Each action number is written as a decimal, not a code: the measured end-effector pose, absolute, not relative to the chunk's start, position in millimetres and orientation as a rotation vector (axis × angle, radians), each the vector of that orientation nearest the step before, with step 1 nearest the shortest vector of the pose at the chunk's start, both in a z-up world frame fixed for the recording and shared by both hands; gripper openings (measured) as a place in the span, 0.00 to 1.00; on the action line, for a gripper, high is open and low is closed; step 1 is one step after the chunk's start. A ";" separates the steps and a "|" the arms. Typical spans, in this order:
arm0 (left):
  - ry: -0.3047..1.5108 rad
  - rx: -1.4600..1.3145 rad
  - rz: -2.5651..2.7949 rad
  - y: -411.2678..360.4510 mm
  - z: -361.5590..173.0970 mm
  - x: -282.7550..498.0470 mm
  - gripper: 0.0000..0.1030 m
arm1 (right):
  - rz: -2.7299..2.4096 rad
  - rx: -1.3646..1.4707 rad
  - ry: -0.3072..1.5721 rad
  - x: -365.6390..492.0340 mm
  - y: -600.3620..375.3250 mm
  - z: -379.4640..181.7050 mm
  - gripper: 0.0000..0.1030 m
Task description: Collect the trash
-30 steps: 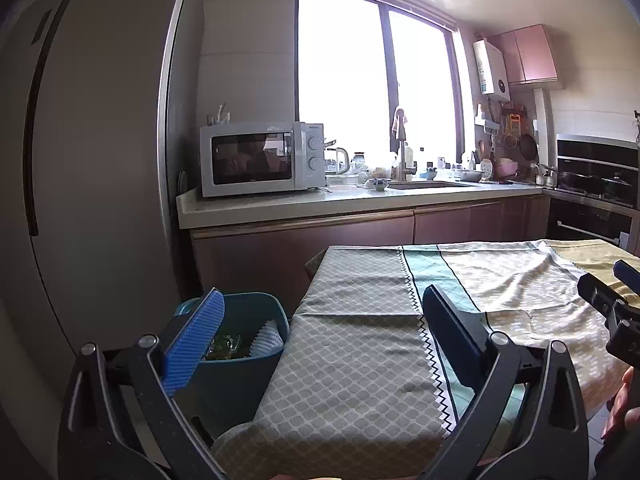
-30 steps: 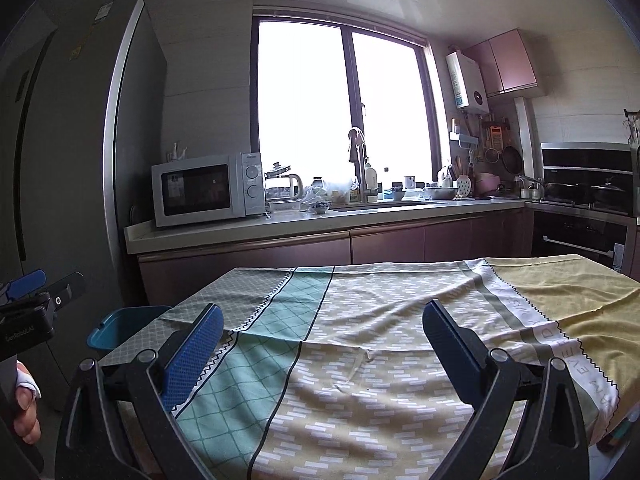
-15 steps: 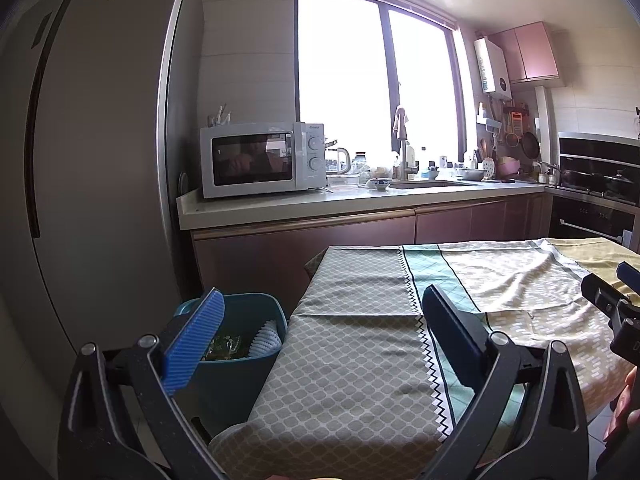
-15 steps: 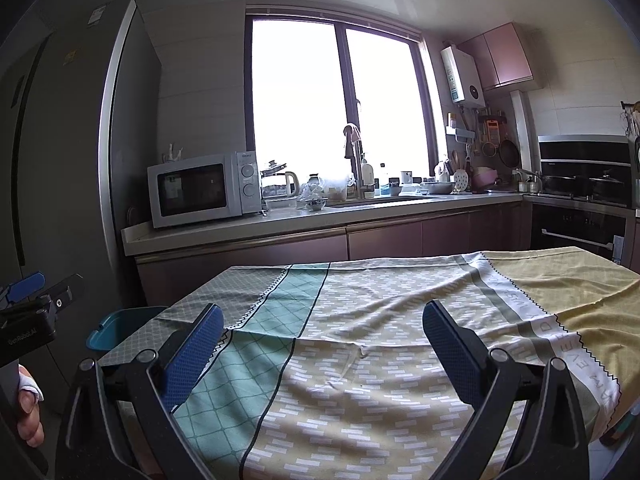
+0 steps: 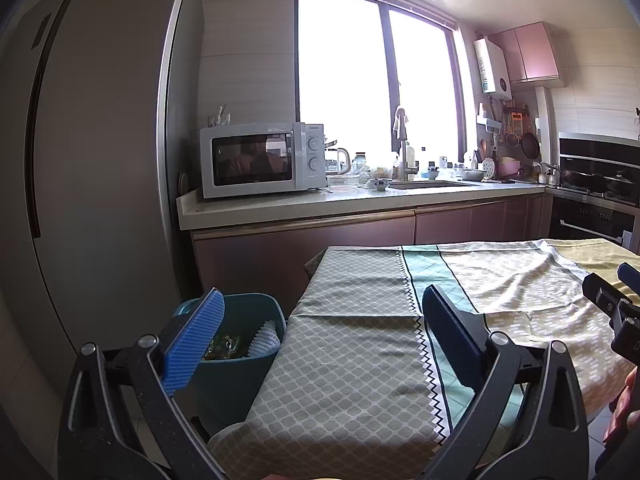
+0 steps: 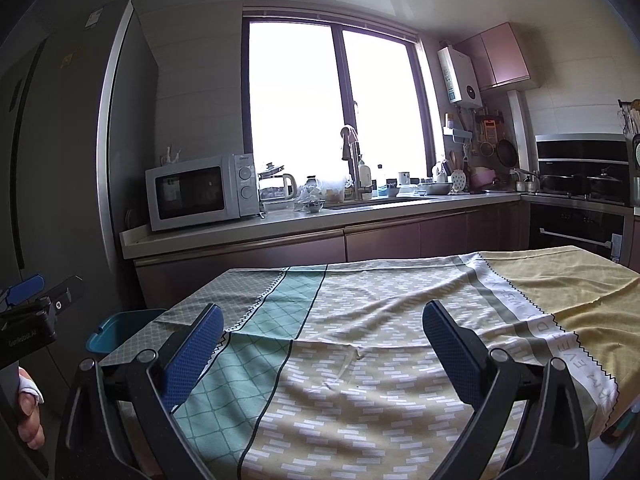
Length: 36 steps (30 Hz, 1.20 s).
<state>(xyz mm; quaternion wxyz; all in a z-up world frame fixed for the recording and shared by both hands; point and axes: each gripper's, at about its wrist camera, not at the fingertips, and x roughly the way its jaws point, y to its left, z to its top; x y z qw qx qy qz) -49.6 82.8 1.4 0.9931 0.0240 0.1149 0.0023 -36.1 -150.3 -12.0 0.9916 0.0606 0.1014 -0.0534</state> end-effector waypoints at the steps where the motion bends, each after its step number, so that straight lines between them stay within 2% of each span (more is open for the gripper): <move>1: 0.230 0.047 0.004 82.2 1.5 -49.2 0.95 | -0.109 0.122 0.204 -36.3 -150.4 -11.9 0.94; 36: 0.229 0.047 0.004 75.8 2.4 -52.4 0.95 | -0.114 0.121 0.199 -39.2 -147.9 -8.9 0.94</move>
